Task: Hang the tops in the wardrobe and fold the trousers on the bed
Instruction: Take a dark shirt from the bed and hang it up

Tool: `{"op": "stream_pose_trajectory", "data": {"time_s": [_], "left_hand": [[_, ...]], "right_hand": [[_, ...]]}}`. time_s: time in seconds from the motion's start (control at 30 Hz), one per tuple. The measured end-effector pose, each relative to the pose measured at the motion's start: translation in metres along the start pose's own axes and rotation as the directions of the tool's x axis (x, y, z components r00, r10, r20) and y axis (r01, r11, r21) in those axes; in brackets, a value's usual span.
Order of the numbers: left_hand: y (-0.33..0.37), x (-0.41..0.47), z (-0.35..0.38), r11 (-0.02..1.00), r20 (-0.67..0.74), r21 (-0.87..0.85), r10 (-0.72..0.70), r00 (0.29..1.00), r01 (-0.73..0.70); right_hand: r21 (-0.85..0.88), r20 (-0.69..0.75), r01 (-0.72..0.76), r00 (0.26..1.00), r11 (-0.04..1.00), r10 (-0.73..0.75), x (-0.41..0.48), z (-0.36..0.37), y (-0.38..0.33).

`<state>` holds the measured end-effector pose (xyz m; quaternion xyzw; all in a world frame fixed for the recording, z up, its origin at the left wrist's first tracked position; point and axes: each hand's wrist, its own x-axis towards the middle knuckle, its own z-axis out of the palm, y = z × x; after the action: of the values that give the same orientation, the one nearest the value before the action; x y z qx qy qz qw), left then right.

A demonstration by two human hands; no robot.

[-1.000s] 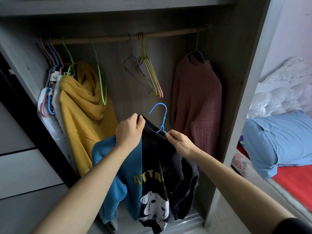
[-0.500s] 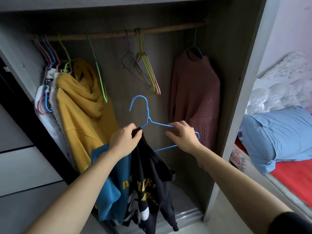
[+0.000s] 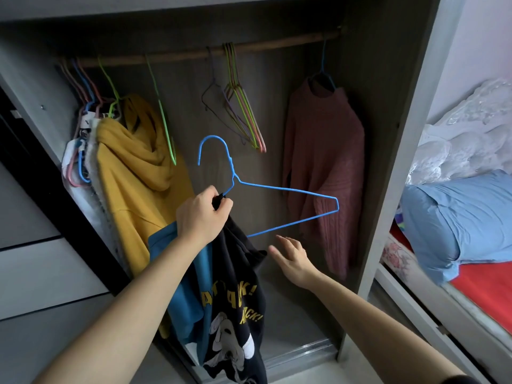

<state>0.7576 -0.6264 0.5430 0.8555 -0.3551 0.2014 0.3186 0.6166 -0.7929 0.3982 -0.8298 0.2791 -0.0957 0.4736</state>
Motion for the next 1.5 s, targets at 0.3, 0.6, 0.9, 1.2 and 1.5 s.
{"op": "stream_pose_trajectory", "data": {"time_s": [0.3,0.6,0.9,1.2,1.5], "left_hand": [[0.0,-0.003,-0.012,0.998,-0.104,-0.066,0.017,0.994,-0.024],[-0.002,-0.008,-0.016,0.996,-0.124,-0.068,0.047,0.991,-0.055],[-0.006,-0.004,-0.018,0.998,-0.127,-0.045,0.04,0.991,-0.046],[-0.008,-0.006,-0.016,0.993,-0.144,-0.114,-0.003,0.99,-0.014],[-0.015,-0.004,-0.027,0.982,-0.148,-0.169,-0.113,0.982,0.088]], "right_hand": [[0.129,0.332,-0.06,0.943,0.99,0.013,0.001,-0.002,-0.016],[0.123,0.122,0.037,0.991,0.992,-0.052,-0.003,0.022,-0.021],[0.043,0.409,0.198,0.891,0.979,-0.198,-0.001,0.024,-0.009],[-0.063,0.333,0.25,0.918,0.966,-0.216,-0.003,0.028,-0.019],[0.236,0.442,-0.118,0.897,0.964,0.001,-0.003,0.023,-0.021]]}}
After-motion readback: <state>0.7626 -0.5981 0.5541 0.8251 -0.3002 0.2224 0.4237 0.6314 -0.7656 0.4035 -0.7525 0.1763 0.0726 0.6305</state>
